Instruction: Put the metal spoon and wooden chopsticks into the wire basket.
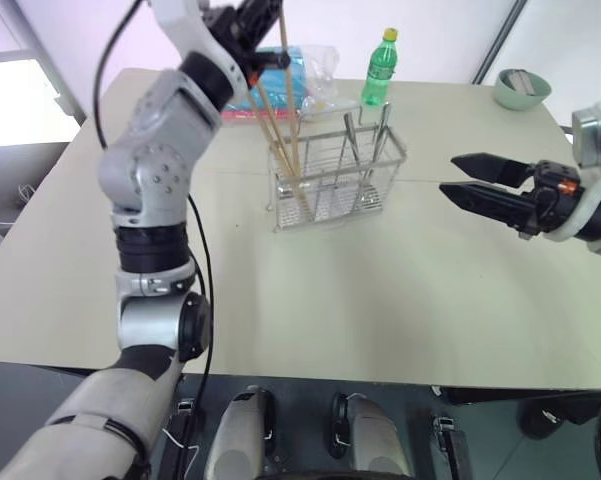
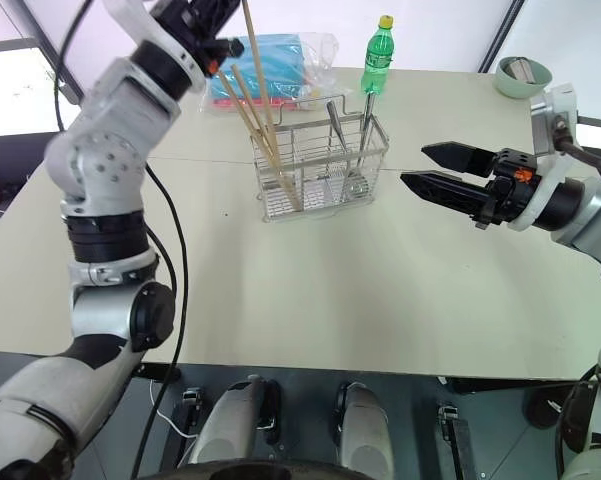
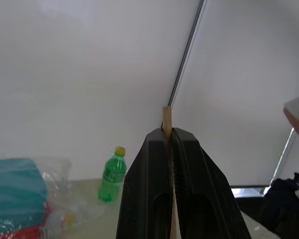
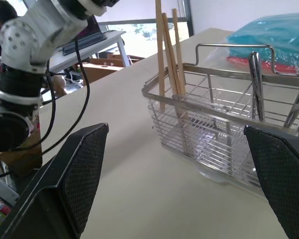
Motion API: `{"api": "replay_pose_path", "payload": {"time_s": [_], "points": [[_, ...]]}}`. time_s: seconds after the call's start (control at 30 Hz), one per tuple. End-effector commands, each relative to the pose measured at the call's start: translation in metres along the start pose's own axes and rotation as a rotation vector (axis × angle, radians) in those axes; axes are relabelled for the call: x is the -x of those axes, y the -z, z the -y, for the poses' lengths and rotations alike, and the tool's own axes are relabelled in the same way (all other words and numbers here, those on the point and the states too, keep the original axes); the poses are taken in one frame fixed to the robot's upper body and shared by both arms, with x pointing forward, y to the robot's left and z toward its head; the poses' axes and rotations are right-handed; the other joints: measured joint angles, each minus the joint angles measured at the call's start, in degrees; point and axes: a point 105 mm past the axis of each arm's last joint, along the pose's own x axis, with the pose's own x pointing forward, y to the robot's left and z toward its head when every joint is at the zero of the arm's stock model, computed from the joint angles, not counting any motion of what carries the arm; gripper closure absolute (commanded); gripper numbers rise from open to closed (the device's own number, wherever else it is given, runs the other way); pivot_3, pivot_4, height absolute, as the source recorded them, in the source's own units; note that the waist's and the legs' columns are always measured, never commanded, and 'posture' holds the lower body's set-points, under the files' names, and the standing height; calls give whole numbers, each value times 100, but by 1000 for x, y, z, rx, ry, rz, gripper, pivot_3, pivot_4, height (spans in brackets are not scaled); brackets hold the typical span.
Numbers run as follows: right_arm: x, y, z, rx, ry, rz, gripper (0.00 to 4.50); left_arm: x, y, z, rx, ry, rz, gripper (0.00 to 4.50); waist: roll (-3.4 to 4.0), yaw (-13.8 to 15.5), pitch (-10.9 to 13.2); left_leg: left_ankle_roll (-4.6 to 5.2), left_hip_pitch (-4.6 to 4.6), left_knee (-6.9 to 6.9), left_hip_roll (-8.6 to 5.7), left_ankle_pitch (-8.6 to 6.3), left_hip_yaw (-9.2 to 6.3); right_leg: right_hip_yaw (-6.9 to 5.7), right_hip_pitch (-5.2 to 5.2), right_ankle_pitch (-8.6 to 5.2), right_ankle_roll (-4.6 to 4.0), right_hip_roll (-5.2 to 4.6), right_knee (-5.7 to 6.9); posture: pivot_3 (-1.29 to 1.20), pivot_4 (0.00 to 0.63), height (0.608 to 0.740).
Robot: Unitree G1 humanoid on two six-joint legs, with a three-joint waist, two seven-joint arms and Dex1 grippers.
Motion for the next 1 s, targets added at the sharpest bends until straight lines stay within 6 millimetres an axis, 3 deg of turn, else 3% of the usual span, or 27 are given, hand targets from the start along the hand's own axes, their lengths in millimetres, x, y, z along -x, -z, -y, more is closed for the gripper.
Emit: {"api": "replay_pose_path", "payload": {"time_s": [0.03, 0.23, 0.27, 0.43, 0.63, 0.77, 0.93, 1.0], "points": [[5, -14, -4, 51, 6, 43, 0, 1, 8, 10, -94, 40, 5, 3485, 1, 2, 0, 0, -1, 0, 0, 0, 0, 0, -1, 0, 0, 0, 0, 0, 150, 707], [4, -12, -2, 40, 12, 48, 0, 3, 7, 15, -97, 64, 34, 425, 0, -6, 0, 2, -2, 0, 3, -1, -4, 0, -3, 0, 0, 0, 0, 0, 150, 707], [4, -12, -1, 38, 13, 50, 0, 3, 5, 12, -102, 54, 39, 80, 0, -6, 0, 3, -2, 0, 3, -2, -4, 0, -3, 0, 0, 0, 0, 0, 150, 707], [2, -13, 2, 32, 16, 59, 0, 4, -5, 6, -119, 28, 55, 80, 0, -6, 0, 7, -2, 0, 3, -4, -4, 0, -3, 0, 0, 0, 0, 0, 150, 707], [2, -9, 11, 51, 33, 37, 0, 7, -31, 8, -135, 37, 49, 80, 0, -9, 0, 7, -2, 0, 3, -4, -5, 0, -3, 0, 0, 0, 0, 0, 150, 707], [3, -10, 19, 59, 43, 32, 0, 14, -48, -2, -89, 9, -2, 80, 2, -18, 0, 4, 0, -1, 3, -2, -5, 0, -4, 0, 0, 1, 3, 0, 150, 707], [3, -10, 25, 82, 44, 13, 0, 34, -64, -18, -197, -13, -80, 80, 3, -22, 1, 1, -1, -1, 3, -1, -4, 0, -5, 0, 0, 2, 3, 0, 150, 707], [7, -7, 26, 102, 40, -20, 0, 55, -62, -24, -268, 24, -184, 80, 3, -26, 1, 1, -1, -2, 3, 0, -3, 0, -6, -1, 0, 3, 4, 0, 150, 707]]}}
